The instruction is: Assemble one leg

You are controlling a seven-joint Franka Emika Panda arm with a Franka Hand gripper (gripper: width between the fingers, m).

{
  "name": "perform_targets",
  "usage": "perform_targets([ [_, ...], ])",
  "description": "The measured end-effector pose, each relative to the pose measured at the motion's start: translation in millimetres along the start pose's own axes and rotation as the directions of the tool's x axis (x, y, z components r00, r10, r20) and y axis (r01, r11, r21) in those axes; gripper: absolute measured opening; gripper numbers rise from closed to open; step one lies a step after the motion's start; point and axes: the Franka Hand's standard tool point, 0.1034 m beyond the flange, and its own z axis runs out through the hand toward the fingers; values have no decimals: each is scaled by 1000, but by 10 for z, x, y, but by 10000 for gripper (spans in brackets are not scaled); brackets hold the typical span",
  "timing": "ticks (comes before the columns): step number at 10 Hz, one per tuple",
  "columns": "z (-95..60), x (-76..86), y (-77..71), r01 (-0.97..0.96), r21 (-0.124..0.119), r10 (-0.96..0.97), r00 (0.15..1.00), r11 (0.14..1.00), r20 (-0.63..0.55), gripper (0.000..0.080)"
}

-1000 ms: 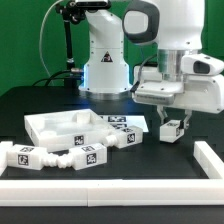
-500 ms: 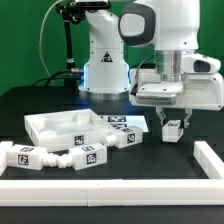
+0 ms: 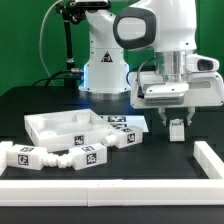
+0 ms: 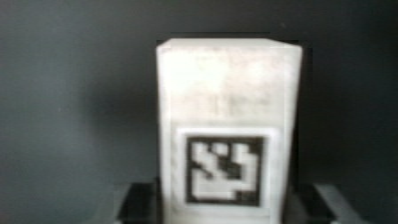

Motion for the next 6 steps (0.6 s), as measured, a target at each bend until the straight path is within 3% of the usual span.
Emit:
perform_targets([
  [1, 0, -3, -5, -1, 0, 1, 1000, 1000, 0, 466],
  [2, 0, -10, -18, -5, 1, 5, 1000, 1000, 0, 584],
  [3, -25, -43, -68, -45, -11, 45, 999, 999, 8, 584],
  [4, -121, -64, -147, -117, -23, 118, 993, 993, 25, 636],
  [5, -283, -97, -178, -143, -38, 145, 988, 989, 55, 646],
  [6, -399, -142, -270, -157, -36, 159, 984, 987, 78, 646],
])
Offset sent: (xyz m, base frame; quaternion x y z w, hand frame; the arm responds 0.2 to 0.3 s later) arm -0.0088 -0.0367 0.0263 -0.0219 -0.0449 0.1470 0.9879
